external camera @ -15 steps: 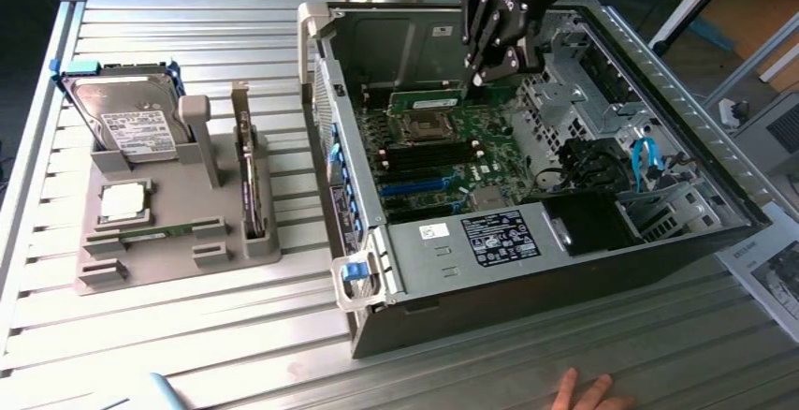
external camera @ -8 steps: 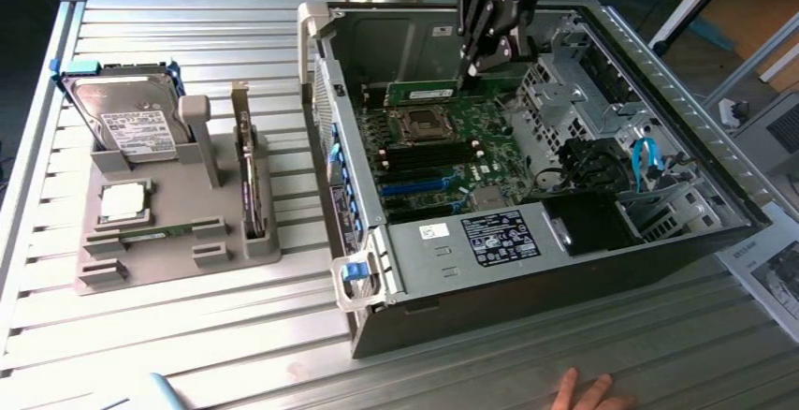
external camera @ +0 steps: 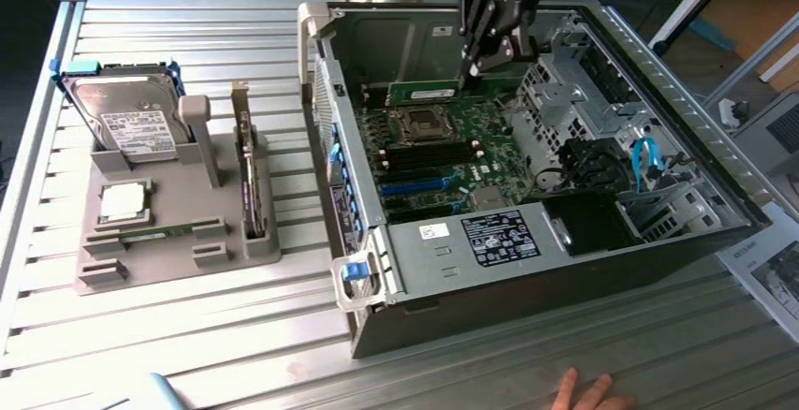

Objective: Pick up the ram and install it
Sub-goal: 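Pick up the ram and move it above insertion slot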

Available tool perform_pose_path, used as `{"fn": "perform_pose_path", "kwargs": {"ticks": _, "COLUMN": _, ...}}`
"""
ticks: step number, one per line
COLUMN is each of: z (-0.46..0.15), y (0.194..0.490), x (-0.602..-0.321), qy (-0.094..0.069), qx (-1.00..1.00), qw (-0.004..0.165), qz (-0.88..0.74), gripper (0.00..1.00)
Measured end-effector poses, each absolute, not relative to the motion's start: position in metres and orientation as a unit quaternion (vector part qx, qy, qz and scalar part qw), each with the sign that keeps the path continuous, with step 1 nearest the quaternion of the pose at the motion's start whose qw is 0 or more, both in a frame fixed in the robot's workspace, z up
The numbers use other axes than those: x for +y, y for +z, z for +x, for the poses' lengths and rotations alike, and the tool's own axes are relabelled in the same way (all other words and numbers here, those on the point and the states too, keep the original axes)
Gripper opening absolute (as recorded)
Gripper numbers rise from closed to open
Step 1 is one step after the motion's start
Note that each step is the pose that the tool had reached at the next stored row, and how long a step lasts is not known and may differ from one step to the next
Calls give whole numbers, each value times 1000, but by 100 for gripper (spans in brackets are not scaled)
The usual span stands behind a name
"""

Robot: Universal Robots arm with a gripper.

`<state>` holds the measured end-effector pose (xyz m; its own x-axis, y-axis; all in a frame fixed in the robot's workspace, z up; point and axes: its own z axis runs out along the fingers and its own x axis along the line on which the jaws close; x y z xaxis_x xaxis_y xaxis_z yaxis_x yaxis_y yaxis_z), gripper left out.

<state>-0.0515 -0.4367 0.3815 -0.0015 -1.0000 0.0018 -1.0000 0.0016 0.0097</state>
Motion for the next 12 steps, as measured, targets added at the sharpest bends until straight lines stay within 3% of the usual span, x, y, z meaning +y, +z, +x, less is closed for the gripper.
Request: {"fn": "perform_pose_path", "kwargs": {"ticks": 12, "z": -38, "y": 381, "x": -438, "qy": -3, "qx": -708, "qw": 4, "qz": 707, "gripper": 12}}
